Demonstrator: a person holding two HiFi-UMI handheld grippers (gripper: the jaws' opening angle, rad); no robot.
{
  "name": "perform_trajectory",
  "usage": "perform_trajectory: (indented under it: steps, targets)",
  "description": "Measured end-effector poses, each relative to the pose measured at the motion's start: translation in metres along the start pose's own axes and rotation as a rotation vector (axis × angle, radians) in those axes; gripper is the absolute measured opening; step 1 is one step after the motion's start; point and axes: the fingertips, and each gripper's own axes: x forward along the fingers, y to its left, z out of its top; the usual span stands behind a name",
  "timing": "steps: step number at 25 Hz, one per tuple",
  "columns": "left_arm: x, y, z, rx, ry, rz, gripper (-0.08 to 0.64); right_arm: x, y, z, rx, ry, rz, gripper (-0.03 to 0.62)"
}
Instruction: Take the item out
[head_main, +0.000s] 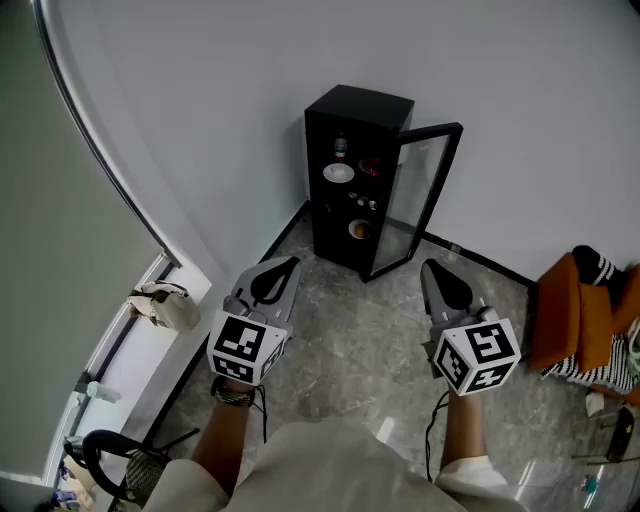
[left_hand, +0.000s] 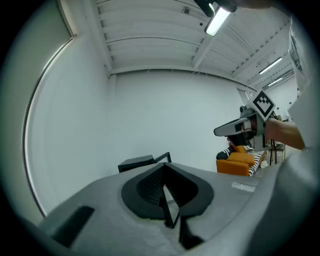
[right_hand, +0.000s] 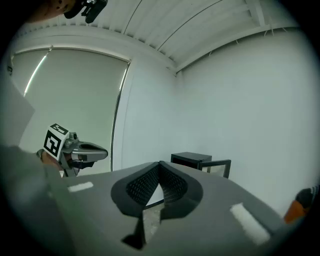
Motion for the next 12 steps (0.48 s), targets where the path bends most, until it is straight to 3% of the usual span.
perform_trajectory:
  steps: [6, 12]
  targets:
    - [0.014, -0.015, 0.003, 0.002, 0.010, 0.033, 0.002, -0.001, -0.025, -0.008, 0.037, -0.008, 0.022, 0.006]
    - [0.035, -0.021, -0.017, -0.011, 0.055, 0.048, 0.002, 0.020, -0.046, -0.032, 0.061, 0.048, 0.067, 0.006]
